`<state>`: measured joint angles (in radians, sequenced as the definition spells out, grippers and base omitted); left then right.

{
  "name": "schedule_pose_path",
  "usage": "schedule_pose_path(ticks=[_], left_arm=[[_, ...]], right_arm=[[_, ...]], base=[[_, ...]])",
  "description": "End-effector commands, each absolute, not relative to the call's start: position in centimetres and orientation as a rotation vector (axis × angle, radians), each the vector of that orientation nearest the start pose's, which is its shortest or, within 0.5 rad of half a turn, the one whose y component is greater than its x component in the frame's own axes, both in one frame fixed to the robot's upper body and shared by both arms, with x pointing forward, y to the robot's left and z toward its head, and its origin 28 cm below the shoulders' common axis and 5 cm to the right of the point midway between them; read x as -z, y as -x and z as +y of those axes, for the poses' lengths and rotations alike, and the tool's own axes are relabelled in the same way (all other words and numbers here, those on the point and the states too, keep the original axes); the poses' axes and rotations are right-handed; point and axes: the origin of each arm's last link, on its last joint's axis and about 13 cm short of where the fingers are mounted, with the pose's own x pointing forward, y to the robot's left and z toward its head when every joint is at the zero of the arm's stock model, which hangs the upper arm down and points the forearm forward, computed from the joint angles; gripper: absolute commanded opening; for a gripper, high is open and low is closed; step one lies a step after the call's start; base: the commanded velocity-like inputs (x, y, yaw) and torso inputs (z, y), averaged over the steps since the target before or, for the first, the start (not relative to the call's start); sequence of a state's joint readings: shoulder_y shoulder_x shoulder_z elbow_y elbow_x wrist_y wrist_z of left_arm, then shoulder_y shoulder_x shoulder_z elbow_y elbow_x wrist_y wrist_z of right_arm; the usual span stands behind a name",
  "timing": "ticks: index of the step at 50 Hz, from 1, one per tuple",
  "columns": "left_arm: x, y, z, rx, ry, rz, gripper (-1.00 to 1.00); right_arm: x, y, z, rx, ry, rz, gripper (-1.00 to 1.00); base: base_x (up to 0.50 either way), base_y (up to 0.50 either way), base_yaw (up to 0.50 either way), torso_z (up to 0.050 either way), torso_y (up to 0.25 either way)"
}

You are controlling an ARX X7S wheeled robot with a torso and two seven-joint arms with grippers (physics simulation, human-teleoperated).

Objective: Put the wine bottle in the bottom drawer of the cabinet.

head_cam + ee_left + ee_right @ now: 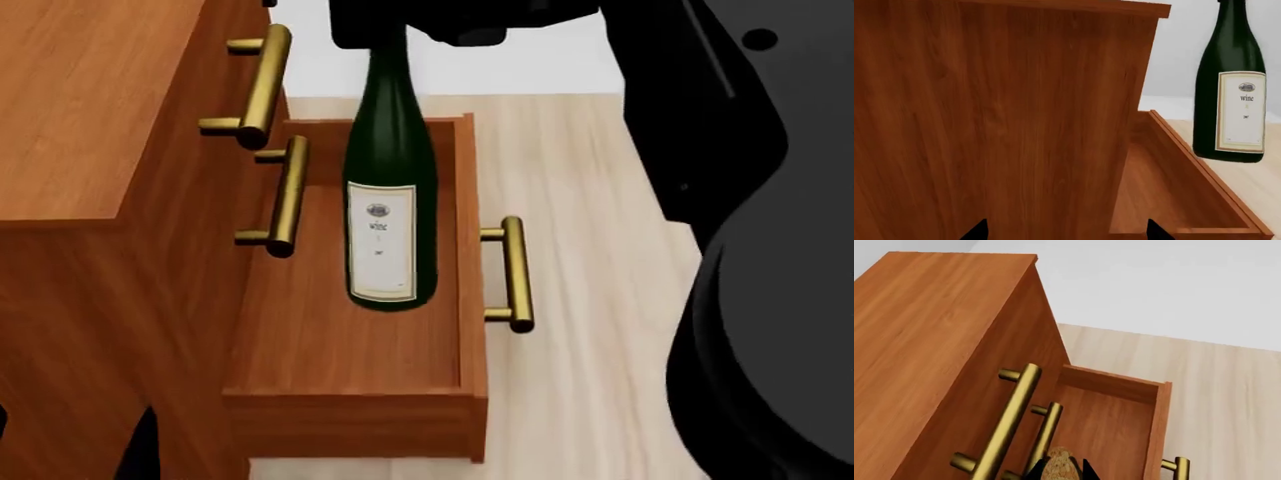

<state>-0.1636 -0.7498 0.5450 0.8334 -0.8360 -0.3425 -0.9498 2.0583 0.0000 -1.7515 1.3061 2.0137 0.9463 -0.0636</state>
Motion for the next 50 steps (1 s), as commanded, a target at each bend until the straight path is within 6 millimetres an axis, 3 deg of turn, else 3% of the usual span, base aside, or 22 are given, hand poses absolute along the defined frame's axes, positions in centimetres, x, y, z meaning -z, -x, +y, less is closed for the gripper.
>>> schedule_pose_path(ticks=[1, 50], left_arm=[[-14.29, -15.11, 19.84, 0.037, 0.070, -0.007, 1.00], [-14.22, -15.01, 19.77, 0.039, 0.071, -0.006, 1.00]], right_arm=[[-40.63, -37.00, -5.06, -0.465, -0.075, 0.529, -1.00], [-39.83, -36.91, -4.74, -0.481, -0.030, 0.582, -1.00]], base=[[0.00, 0.00, 0.00, 0.000, -0.127], [0.00, 0.00, 0.00, 0.000, -0.128]])
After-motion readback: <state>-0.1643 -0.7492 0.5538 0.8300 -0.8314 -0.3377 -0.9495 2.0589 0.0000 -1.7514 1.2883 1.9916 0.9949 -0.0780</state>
